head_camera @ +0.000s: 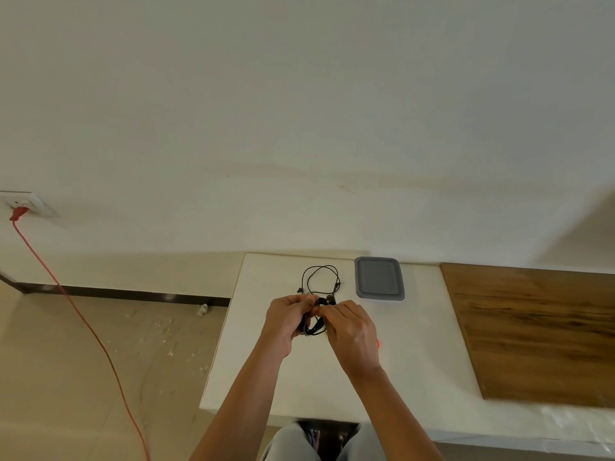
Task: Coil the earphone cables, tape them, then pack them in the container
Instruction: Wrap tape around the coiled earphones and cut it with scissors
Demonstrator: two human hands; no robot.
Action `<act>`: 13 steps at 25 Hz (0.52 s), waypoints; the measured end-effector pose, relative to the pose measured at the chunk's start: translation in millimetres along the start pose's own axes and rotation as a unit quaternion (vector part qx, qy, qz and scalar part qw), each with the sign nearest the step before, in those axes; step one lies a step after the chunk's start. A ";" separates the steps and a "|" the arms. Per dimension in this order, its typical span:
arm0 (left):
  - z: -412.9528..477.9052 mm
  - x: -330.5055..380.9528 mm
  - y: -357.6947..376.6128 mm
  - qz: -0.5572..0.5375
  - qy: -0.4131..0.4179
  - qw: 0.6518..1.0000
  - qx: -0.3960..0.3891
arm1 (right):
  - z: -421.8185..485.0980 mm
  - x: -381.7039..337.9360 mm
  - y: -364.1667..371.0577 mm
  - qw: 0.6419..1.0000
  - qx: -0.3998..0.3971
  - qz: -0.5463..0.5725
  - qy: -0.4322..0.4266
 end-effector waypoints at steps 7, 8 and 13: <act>2.2 3.8 -6.4 0.076 0.054 0.994 0.054 | -16.0 -4.9 9.9 0.999 -0.018 0.014 0.049; 2.1 4.2 -6.9 0.072 0.061 0.994 0.054 | -17.4 -7.0 10.6 0.994 -0.038 0.041 0.093; -2.4 4.5 -5.1 0.098 0.132 0.984 0.061 | -16.1 -6.0 12.2 0.861 -0.109 0.253 0.427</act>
Point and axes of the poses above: each hand's wrist, its own z-axis towards the middle knuckle, its own y-axis out of the palm, x = y × z, the point moved 3 cm from there along z, towards the middle knuckle, and after that the axes turned 11 degrees about y, right-handed, at the moved point
